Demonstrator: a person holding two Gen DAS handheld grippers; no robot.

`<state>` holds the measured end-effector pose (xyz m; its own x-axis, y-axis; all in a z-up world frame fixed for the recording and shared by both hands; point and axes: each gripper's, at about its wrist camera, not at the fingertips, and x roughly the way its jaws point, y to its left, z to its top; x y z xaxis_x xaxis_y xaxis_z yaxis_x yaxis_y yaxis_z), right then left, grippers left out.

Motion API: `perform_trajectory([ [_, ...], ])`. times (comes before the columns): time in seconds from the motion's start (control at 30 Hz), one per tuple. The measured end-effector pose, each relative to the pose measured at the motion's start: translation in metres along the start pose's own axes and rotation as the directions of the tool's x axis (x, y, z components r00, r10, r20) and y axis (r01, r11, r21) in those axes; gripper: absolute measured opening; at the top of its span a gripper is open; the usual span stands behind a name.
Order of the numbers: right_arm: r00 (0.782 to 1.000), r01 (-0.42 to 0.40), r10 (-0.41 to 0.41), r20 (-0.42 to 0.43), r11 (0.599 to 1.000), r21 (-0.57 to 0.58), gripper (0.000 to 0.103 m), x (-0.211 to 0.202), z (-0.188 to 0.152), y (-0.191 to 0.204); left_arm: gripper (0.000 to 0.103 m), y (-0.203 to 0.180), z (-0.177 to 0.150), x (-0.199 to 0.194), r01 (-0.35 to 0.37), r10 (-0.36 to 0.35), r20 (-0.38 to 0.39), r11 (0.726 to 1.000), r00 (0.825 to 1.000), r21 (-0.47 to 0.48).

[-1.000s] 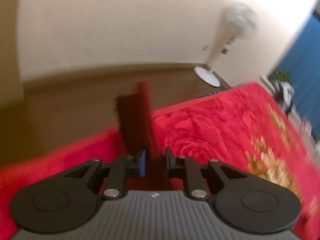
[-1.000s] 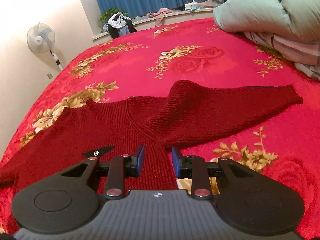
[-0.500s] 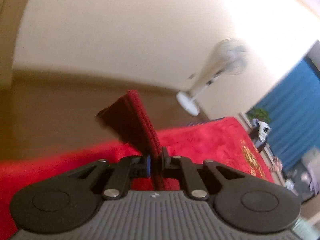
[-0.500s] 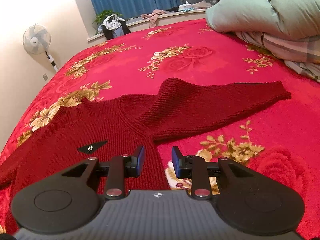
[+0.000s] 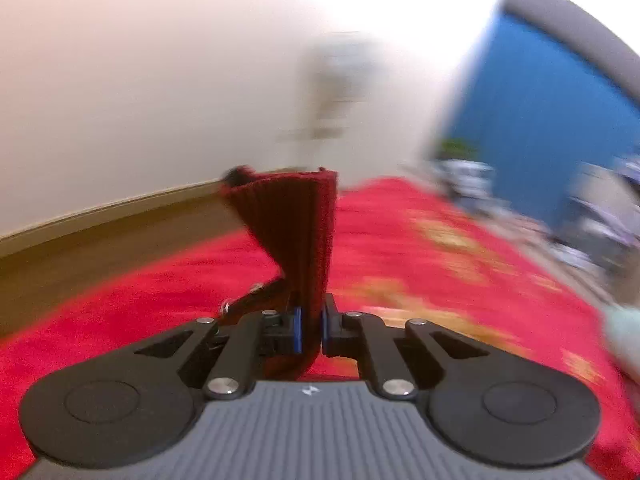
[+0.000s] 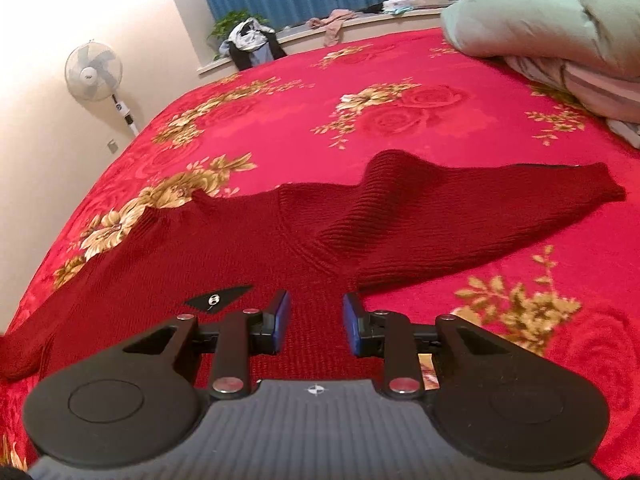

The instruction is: Fold small clothes

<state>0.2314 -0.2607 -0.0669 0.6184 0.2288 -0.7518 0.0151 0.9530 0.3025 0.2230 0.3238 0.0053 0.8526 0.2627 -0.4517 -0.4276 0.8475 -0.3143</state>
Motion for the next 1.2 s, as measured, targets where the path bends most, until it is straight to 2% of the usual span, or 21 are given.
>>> perform_trajectory([
  [0.03,1.0,-0.004,0.004,-0.002,1.0,-0.006,0.031,0.003,-0.001,0.003,0.009,-0.037,-0.009,-0.006,0.098,-0.098,-0.005,0.995,0.995,0.033],
  [0.07,1.0,-0.008,0.008,-0.003,1.0,-0.012,0.031,0.006,-0.001,0.005,0.01,-0.069,-0.019,-0.01,0.194,-0.193,-0.029,0.979,0.981,0.058],
  [0.1,1.0,-0.012,0.012,-0.004,1.0,-0.016,0.031,0.009,-0.001,0.007,0.021,-0.099,-0.031,-0.014,0.302,-0.296,-0.077,0.951,0.952,0.072],
  [0.13,1.0,-0.018,0.018,-0.004,1.0,-0.018,0.031,0.011,-0.002,0.008,0.032,-0.126,-0.043,-0.013,0.415,-0.401,-0.154,0.908,0.903,0.066],
  [0.17,1.0,-0.025,0.025,-0.005,1.0,-0.018,0.031,0.014,-0.002,0.009,0.057,-0.149,-0.055,-0.011,0.522,-0.494,-0.257,0.851,0.831,0.052],
  [0.2,0.999,-0.032,0.032,-0.005,0.999,-0.017,0.031,0.015,-0.002,0.01,0.061,-0.161,-0.064,-0.01,0.559,-0.518,-0.307,0.827,0.798,0.059],
  [0.23,0.999,-0.039,0.039,-0.006,0.999,-0.013,0.031,0.017,-0.002,0.01,0.061,-0.169,-0.071,-0.014,0.559,-0.509,-0.307,0.824,0.804,0.098],
  [0.3,0.998,-0.057,0.057,-0.008,0.998,-0.002,0.031,0.018,-0.002,0.009,0.061,-0.164,-0.073,-0.024,0.516,-0.462,-0.278,0.84,0.842,0.167],
  [0.37,0.997,-0.078,0.078,-0.008,0.997,0.011,0.031,0.02,-0.001,0.01,0.061,-0.146,-0.063,-0.031,0.451,-0.403,-0.241,0.872,0.883,0.193],
  [0.43,0.994,-0.107,0.108,-0.011,0.994,0.037,0.031,0.023,0.0,0.01,0.061,-0.126,-0.048,-0.035,0.354,-0.311,-0.219,0.913,0.925,0.2],
  [0.53,0.983,-0.175,0.178,-0.033,0.98,0.092,0.031,0.037,-0.001,0.015,0.061,-0.098,-0.028,-0.059,0.289,-0.252,-0.181,0.932,0.951,0.22],
  [0.63,0.959,-0.261,0.272,-0.079,0.957,0.13,0.031,0.054,-0.006,0.032,0.066,-0.091,-0.03,-0.085,0.229,-0.192,-0.14,0.911,0.971,0.342],
  [0.7,0.94,-0.303,0.319,-0.118,0.943,0.139,0.031,0.067,-0.01,0.045,0.072,-0.081,-0.051,-0.09,0.183,-0.152,-0.109,0.898,0.982,0.399],
  [0.8,0.924,-0.321,0.345,-0.166,0.934,0.157,0.031,0.087,-0.018,0.061,0.069,-0.076,-0.076,-0.077,0.114,-0.032,-0.168,0.853,0.985,0.509],
  [0.9,0.914,-0.312,0.344,-0.214,0.935,0.17,0.033,0.105,-0.024,0.074,0.07,-0.072,-0.078,-0.084,0.089,-0.037,-0.105,0.83,0.994,0.551],
  [0.97,0.922,-0.284,0.313,-0.228,0.947,0.153,0.033,0.115,-0.027,0.081,0.07,-0.071,-0.083,-0.077,0.041,0.007,-0.079,0.807,0.997,0.589],
  [1.0,0.924,-0.283,0.312,-0.221,0.947,0.154,0.033,0.117,-0.028,0.083,0.07,-0.071,-0.085,-0.074,0.029,0.02,-0.075,0.805,0.997,0.593],
  [1.07,0.931,-0.273,0.302,-0.205,0.948,0.162,0.03,0.119,-0.025,0.083,0.07,-0.067,-0.083,-0.07,0.02,0.027,-0.073,0.817,0.997,0.576],
  [1.1,0.935,-0.268,0.295,-0.195,0.951,0.154,0.024,0.118,-0.024,0.084,0.07,-0.066,-0.083,-0.068,0.016,0.031,-0.071,0.821,0.997,0.571],
  [1.13,0.942,-0.261,0.284,-0.18,0.955,0.137,0.012,0.117,-0.022,0.084,0.07,-0.064,-0.082,-0.068,0.009,0.037,-0.07,0.824,0.997,0.567],
  [1.2,0.951,-0.25,0.267,-0.154,0.961,0.12,0.006,0.115,-0.018,0.083,0.07,-0.062,-0.081,-0.063,-0.002,0.05,-0.07,0.831,0.996,0.556],
])
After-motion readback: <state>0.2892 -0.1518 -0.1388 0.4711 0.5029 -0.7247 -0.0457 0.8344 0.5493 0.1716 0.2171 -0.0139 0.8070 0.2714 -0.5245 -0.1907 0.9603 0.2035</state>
